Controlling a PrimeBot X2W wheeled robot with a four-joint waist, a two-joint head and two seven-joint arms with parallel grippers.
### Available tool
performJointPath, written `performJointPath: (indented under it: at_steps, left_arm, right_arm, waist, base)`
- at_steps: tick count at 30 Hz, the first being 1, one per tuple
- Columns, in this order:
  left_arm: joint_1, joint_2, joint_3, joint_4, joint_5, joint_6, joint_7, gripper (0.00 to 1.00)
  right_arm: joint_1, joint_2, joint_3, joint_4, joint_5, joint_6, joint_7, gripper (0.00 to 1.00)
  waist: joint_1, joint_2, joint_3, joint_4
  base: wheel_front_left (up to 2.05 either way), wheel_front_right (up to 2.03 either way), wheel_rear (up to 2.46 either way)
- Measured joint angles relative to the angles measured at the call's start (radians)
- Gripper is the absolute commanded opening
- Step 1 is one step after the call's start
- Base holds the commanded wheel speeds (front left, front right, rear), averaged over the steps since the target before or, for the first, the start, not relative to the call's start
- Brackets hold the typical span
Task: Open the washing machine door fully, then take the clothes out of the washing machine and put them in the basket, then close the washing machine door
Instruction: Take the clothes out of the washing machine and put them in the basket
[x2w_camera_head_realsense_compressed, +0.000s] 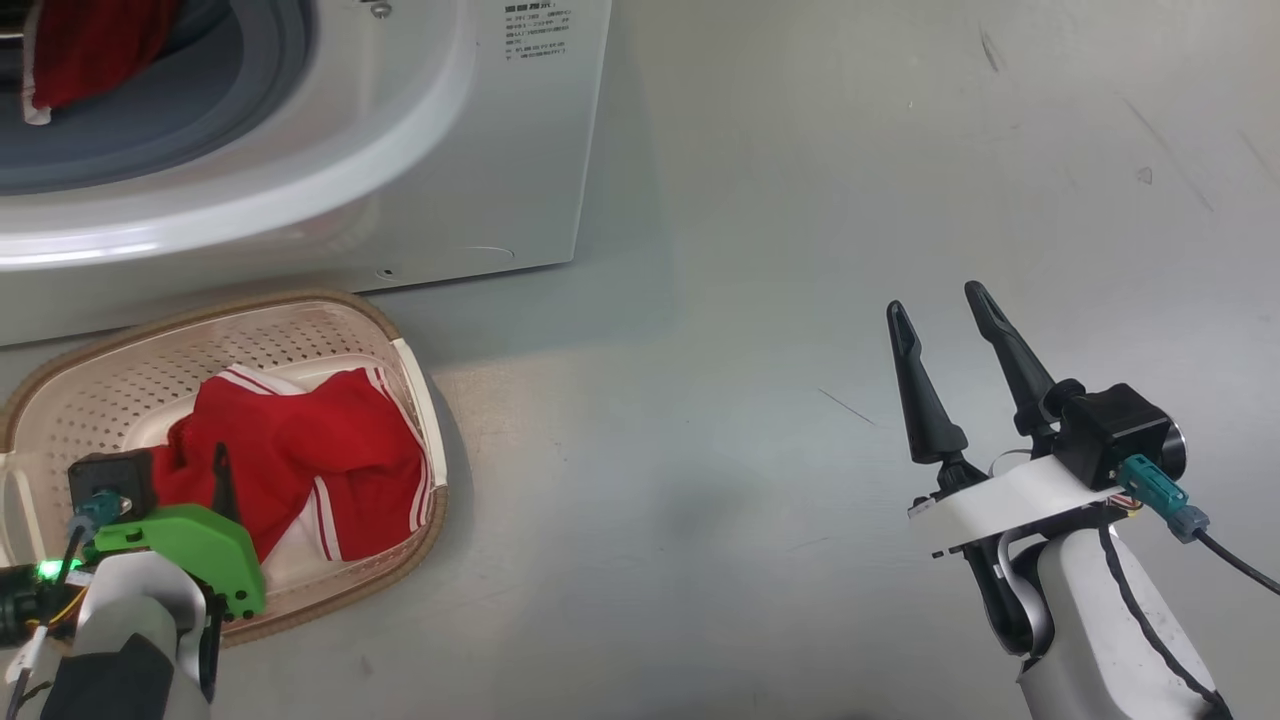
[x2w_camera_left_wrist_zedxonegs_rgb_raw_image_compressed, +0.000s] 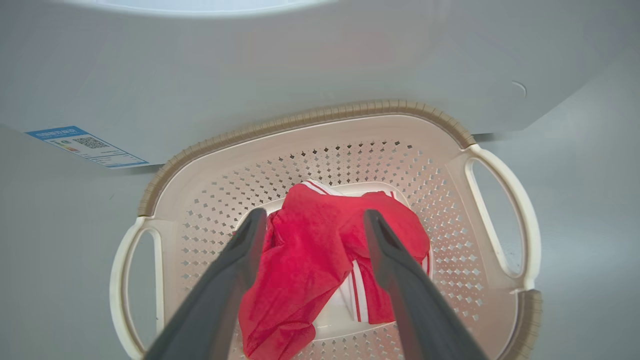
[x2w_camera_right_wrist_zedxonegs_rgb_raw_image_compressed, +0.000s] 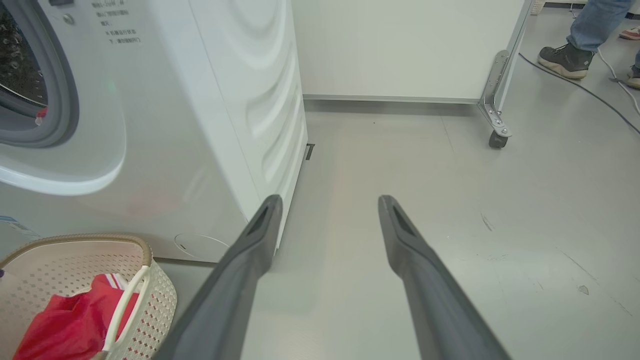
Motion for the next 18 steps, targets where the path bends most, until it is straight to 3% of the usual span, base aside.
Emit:
performJointPath:
  at_steps: [6, 18]
  left_arm:
    - [-0.006, -0.001, -0.012, 0.021, 0.005, -0.002, -0.024, 1.0]
    - [-0.011, -0.013, -0.075, -0.002, 0.046, -0.052, -0.058, 1.0]
  right_arm:
    - [0.0, 0.0, -0.003, 0.007, 0.0, 0.0, 0.0, 1.0]
    - [0.001, 0.0, -0.024, 0.027, 0.001, 0.001, 0.0, 1.0]
  waist:
    - [0.0, 0.0, -0.025, 0.01]
    - [0.0, 0.0, -0.125, 0.042]
  base:
    - [0.0, 0.0, 0.0]
    - [0.0, 0.0, 0.0]
